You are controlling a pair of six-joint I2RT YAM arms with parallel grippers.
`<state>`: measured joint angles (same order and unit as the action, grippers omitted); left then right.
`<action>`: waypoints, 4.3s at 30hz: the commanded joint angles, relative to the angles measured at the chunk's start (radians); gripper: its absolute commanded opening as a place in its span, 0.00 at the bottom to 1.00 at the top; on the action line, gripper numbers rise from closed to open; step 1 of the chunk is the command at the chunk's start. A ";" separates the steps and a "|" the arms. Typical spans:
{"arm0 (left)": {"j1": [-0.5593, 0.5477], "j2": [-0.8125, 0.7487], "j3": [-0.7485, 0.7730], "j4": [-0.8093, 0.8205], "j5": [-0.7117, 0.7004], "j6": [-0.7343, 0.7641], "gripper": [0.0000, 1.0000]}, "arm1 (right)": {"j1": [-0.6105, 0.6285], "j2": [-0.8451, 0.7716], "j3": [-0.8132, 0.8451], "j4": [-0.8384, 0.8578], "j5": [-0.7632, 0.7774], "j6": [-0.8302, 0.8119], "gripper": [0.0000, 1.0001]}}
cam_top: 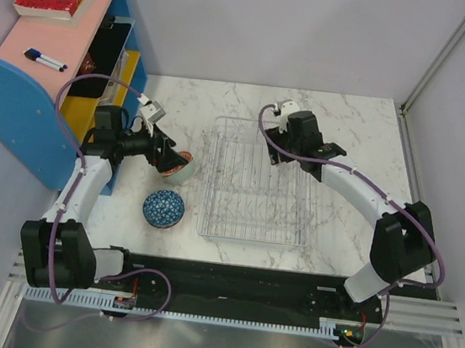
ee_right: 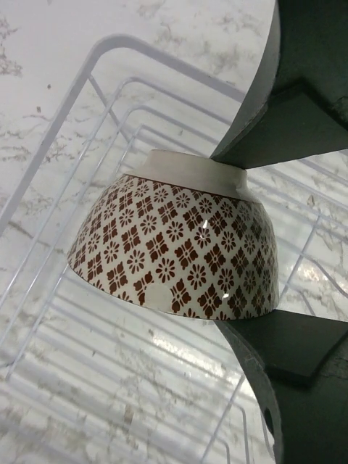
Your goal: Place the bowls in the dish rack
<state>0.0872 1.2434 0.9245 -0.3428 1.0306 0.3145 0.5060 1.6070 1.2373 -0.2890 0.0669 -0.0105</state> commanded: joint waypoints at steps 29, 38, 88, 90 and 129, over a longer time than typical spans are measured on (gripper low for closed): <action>0.055 0.011 -0.024 -0.002 0.082 0.052 0.97 | 0.252 0.248 0.011 0.137 0.815 -0.549 0.00; 0.060 0.008 -0.024 -0.002 0.097 0.051 0.97 | 0.253 0.321 0.010 0.123 0.832 -0.562 0.00; 0.072 0.008 -0.024 -0.012 0.128 0.054 0.97 | 0.234 0.415 0.166 0.002 0.799 -0.459 0.97; 0.072 0.008 -0.024 -0.012 0.128 0.054 0.97 | 0.217 0.424 0.188 0.002 0.813 -0.447 0.97; 0.071 0.228 0.083 -0.056 -0.302 0.017 0.96 | 0.189 -0.022 0.245 -0.280 0.197 -0.304 0.98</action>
<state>0.1513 1.4296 0.9558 -0.3729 0.8555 0.3405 0.6960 1.6505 1.4380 -0.5339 0.3702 -0.3511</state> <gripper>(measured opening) 0.971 0.974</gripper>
